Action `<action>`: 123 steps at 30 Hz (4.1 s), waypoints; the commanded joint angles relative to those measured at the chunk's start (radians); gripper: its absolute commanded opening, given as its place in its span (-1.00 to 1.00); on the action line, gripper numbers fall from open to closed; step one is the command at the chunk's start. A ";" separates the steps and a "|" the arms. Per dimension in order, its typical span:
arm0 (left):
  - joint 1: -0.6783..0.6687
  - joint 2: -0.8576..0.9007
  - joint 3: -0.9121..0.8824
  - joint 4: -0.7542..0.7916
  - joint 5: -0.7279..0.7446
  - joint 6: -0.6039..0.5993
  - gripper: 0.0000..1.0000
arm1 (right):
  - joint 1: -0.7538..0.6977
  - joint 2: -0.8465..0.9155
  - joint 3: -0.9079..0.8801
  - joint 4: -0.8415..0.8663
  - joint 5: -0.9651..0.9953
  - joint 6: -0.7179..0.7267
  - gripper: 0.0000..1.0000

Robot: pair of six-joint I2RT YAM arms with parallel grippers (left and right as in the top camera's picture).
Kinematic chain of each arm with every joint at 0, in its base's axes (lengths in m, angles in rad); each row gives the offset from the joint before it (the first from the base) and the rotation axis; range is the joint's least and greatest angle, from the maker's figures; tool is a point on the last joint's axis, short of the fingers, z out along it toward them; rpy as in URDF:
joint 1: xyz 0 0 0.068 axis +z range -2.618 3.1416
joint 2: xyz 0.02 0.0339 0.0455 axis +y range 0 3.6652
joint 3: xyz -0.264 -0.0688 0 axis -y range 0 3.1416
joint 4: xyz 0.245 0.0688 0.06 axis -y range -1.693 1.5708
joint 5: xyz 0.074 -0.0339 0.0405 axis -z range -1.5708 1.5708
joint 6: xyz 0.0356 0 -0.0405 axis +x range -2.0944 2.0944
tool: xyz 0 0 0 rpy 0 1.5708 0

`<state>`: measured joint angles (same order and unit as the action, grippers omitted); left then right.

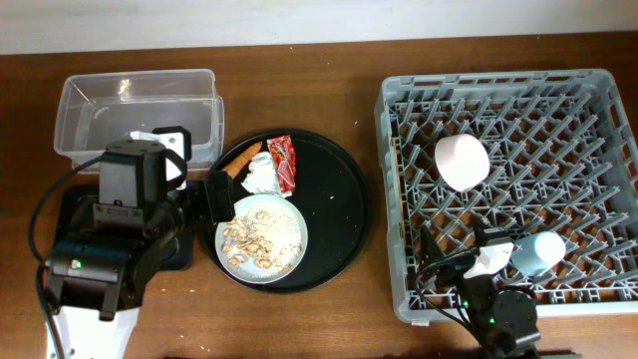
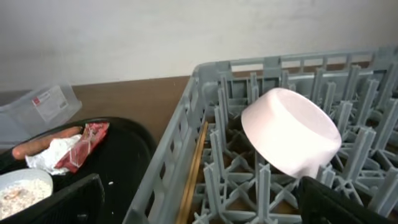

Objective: Sort waste into correct bins and load items into the dishwasher rack
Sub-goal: 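Grasp the red wrapper from the tray with the left gripper, then drop the red wrapper into the clear plastic bin with the left gripper, then grasp the white tissue and carry it to the clear bin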

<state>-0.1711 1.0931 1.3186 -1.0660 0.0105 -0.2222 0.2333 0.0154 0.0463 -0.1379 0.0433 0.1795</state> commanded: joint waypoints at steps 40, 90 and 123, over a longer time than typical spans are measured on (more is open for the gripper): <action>-0.241 0.949 0.005 0.559 -0.047 -0.084 -0.19 | -0.005 -0.012 -0.041 0.061 -0.006 -0.007 0.96; 0.202 0.807 0.362 0.293 0.031 -0.038 0.61 | -0.005 -0.012 -0.041 0.061 -0.006 -0.007 0.96; -0.137 0.930 0.465 0.058 -0.090 0.021 -0.99 | -0.005 -0.012 -0.041 0.061 -0.006 -0.007 0.96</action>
<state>-0.3473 2.0995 1.6897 -0.9916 -0.0582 -0.2012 0.2333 0.0101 0.0147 -0.0750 0.0391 0.1791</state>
